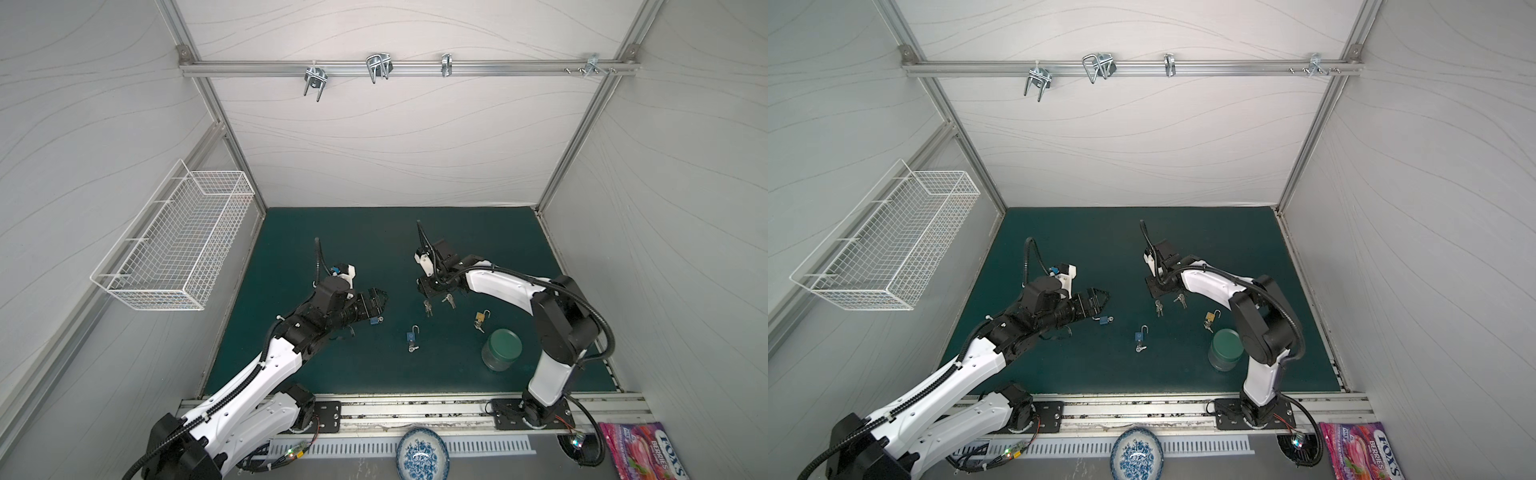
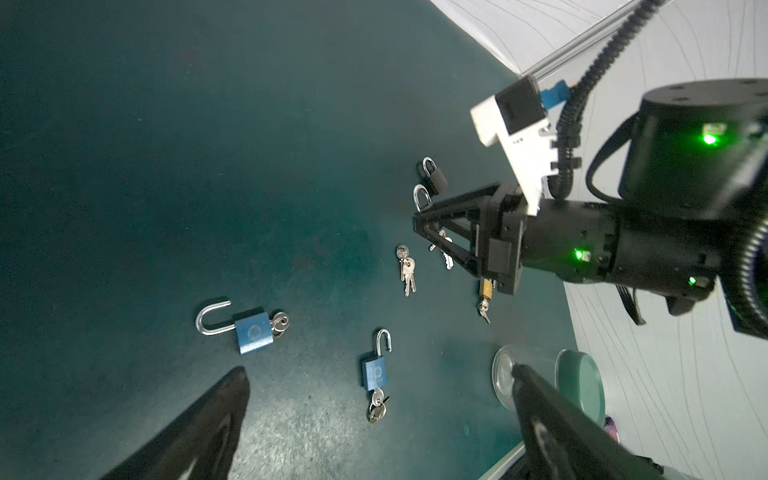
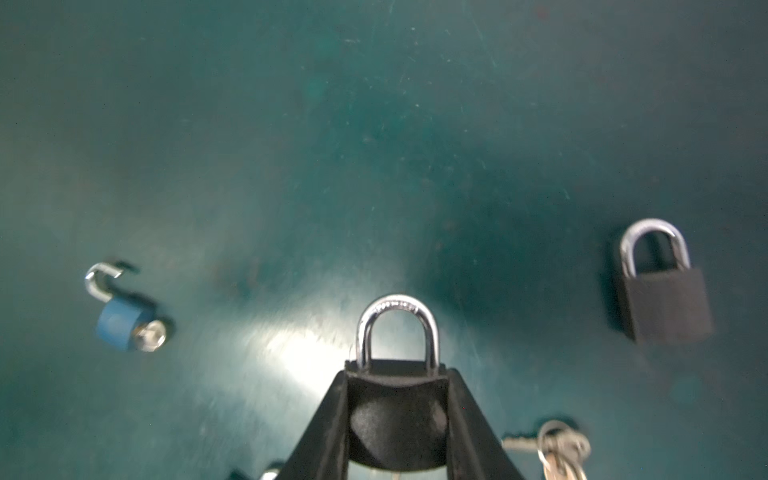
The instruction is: Lock with the key
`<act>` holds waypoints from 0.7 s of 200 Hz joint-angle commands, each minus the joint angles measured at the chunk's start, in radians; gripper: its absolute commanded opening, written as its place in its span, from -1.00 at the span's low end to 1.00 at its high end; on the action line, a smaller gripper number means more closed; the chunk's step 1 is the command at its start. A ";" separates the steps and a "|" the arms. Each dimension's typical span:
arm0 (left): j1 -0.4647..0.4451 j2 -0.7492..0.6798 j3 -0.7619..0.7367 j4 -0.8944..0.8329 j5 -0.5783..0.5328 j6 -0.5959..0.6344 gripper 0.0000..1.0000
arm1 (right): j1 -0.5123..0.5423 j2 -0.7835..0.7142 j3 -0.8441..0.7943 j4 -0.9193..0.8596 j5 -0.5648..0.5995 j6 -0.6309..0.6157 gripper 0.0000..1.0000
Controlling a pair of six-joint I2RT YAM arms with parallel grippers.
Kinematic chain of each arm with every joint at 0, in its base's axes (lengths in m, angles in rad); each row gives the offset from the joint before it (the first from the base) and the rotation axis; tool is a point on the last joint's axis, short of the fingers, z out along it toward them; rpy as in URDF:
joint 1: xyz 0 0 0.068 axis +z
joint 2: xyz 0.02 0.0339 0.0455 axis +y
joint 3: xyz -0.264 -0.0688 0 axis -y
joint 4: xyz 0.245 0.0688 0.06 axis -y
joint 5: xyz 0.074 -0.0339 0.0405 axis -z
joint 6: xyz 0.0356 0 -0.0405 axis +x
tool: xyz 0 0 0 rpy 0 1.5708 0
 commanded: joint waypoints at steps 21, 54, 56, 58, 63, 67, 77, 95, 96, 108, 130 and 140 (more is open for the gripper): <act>0.008 -0.045 -0.020 0.047 -0.002 -0.036 0.98 | -0.011 0.105 0.118 -0.075 0.036 -0.012 -1.00; 0.008 -0.041 -0.030 0.049 -0.001 -0.036 0.98 | -0.013 0.175 0.183 -0.095 0.044 -0.034 -1.00; 0.009 -0.041 -0.031 0.051 0.000 -0.036 0.98 | -0.012 0.177 0.186 -0.097 0.048 -0.036 -1.00; 0.008 -0.041 -0.031 0.051 0.002 -0.038 0.98 | -0.012 0.181 0.190 -0.099 0.051 -0.036 -1.00; 0.008 -0.042 -0.033 0.054 0.004 -0.039 0.98 | -0.013 0.188 0.197 -0.102 0.060 -0.040 -1.00; 0.009 -0.043 -0.032 0.054 0.004 -0.041 0.98 | -0.012 0.194 0.201 -0.105 0.064 -0.041 -0.99; 0.009 -0.046 -0.029 0.049 0.002 -0.039 0.98 | -0.013 0.203 0.210 -0.112 0.070 -0.041 -0.99; 0.008 -0.056 -0.028 0.041 -0.003 -0.035 0.98 | -0.013 0.215 0.215 -0.114 0.073 -0.041 -0.97; 0.008 -0.056 -0.028 0.042 -0.004 -0.034 0.98 | -0.013 0.216 0.215 -0.113 0.074 -0.040 -0.97; 0.008 -0.058 -0.035 0.042 -0.011 -0.030 0.98 | -0.014 0.229 0.224 -0.118 0.082 -0.042 -0.95; 0.009 -0.049 -0.036 0.041 -0.014 -0.033 0.98 | -0.018 0.247 0.236 -0.132 0.087 -0.042 -0.90; 0.008 -0.047 -0.037 0.040 -0.016 -0.038 0.98 | -0.018 0.249 0.234 -0.131 0.092 -0.042 -0.85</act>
